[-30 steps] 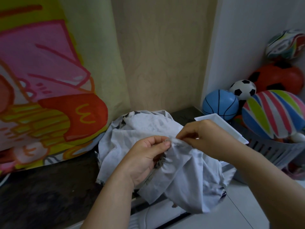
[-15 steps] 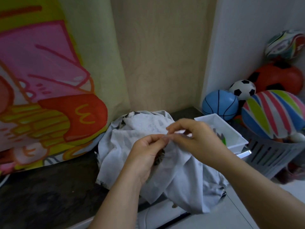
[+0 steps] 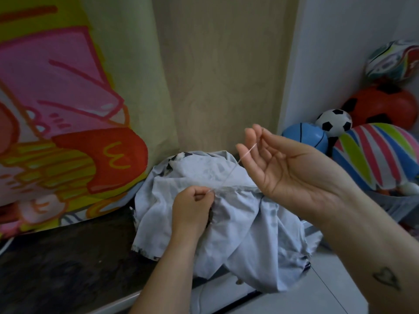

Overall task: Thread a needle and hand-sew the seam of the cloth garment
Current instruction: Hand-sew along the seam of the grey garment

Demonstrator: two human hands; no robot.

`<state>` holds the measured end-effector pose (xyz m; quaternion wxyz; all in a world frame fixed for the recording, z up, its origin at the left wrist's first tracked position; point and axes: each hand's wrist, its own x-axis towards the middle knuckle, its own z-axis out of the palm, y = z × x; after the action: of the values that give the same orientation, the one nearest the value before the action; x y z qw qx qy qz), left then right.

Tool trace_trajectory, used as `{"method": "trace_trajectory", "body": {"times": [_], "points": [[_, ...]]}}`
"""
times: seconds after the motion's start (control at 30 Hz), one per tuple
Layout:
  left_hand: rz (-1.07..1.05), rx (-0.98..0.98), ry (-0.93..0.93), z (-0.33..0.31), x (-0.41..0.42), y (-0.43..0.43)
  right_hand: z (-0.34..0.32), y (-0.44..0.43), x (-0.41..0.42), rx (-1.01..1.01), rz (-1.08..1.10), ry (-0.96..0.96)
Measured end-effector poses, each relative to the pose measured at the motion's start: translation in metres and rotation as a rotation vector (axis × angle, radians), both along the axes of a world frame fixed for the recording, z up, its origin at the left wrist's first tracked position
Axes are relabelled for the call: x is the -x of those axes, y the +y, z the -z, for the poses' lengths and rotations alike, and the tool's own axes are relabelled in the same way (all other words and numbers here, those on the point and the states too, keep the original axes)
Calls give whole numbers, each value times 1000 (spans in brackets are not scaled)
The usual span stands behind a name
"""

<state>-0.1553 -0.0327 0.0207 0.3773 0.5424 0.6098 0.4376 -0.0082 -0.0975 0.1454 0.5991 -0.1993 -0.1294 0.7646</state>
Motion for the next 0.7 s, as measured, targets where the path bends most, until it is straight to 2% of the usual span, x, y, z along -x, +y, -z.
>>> {"method": "trace_trajectory", "body": {"times": [0.07,0.13,0.2,0.3,0.37,0.47,0.6,0.7], "points": [[2,-13,-5,0,1,2,-1,-2,0,-22,-49,-6],[1,-11,-27,0,1,2,4,0,-1,-66,-81,-128],[6,-11,-93,-2,3,2,19,8,-5,-126,-68,-442],[59,-46,-148,-11,6,-4,48,21,-12,-147,-60,-1076],[99,-59,-169,-17,8,-8,64,27,-15,-162,-80,-1345],[136,-42,-188,-21,9,-11,75,33,-21,-201,32,-1464],[137,12,-210,-21,4,-13,80,37,-24,-206,157,-1519],[140,103,-312,-17,0,-11,86,38,-23,-191,179,-1516]]}}
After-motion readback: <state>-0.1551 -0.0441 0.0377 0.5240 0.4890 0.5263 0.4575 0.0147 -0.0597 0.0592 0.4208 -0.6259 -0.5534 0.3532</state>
